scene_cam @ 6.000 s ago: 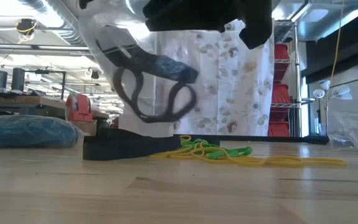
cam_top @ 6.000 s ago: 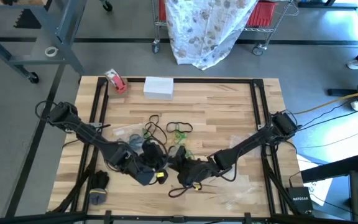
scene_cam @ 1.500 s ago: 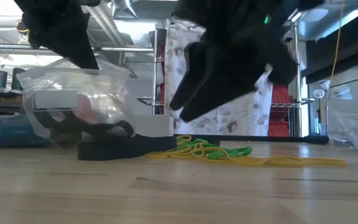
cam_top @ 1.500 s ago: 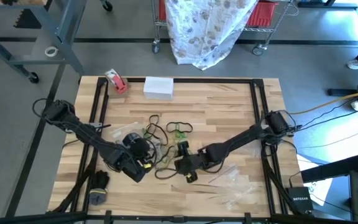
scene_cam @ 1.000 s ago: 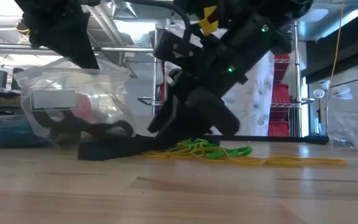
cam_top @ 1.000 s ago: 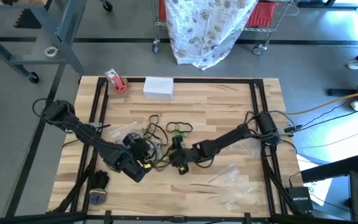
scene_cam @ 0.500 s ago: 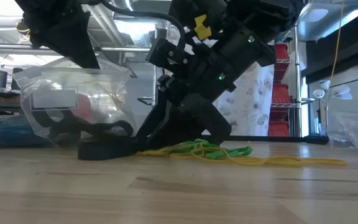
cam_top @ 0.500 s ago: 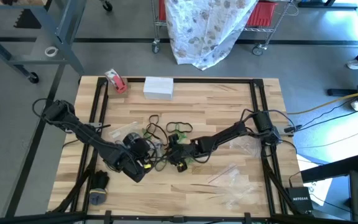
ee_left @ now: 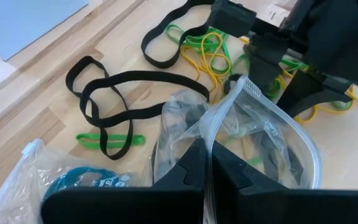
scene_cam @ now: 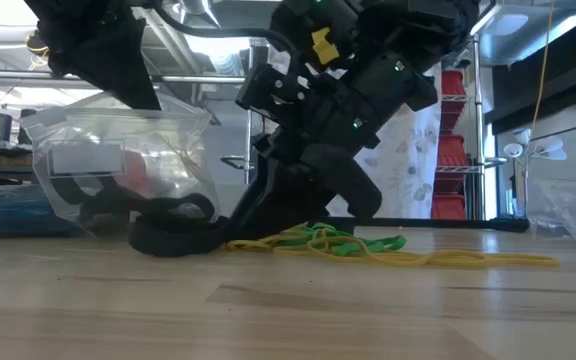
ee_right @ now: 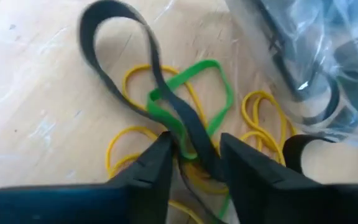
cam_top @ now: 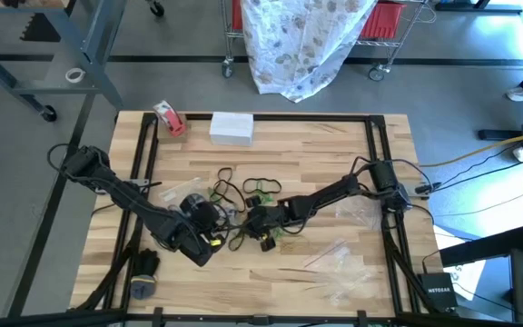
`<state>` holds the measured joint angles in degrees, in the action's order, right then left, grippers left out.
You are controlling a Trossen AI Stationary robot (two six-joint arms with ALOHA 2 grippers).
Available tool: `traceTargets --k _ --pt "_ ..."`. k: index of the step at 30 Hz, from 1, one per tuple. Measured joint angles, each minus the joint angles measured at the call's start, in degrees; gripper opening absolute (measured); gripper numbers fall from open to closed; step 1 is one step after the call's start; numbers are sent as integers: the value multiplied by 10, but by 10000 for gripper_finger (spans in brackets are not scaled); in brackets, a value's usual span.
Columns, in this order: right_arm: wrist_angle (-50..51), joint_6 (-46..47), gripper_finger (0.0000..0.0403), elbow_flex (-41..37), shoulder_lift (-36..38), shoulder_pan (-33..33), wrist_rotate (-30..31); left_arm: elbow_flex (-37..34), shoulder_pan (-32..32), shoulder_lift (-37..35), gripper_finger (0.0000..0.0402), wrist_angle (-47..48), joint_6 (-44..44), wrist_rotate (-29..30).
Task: Sort rubber bands
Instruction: Put the black rubber band into the transparent zip bag
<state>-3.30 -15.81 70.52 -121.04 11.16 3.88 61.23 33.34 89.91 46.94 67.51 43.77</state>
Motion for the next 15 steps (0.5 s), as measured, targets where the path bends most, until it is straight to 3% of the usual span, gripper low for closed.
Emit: traceTargets --k 9,15 --pt "27 -19 13 5 4 2 38 0 0 0 1 0 0 0" --pt "67 -20 25 4 55 28 109 0 0 0 1 0 0 0"
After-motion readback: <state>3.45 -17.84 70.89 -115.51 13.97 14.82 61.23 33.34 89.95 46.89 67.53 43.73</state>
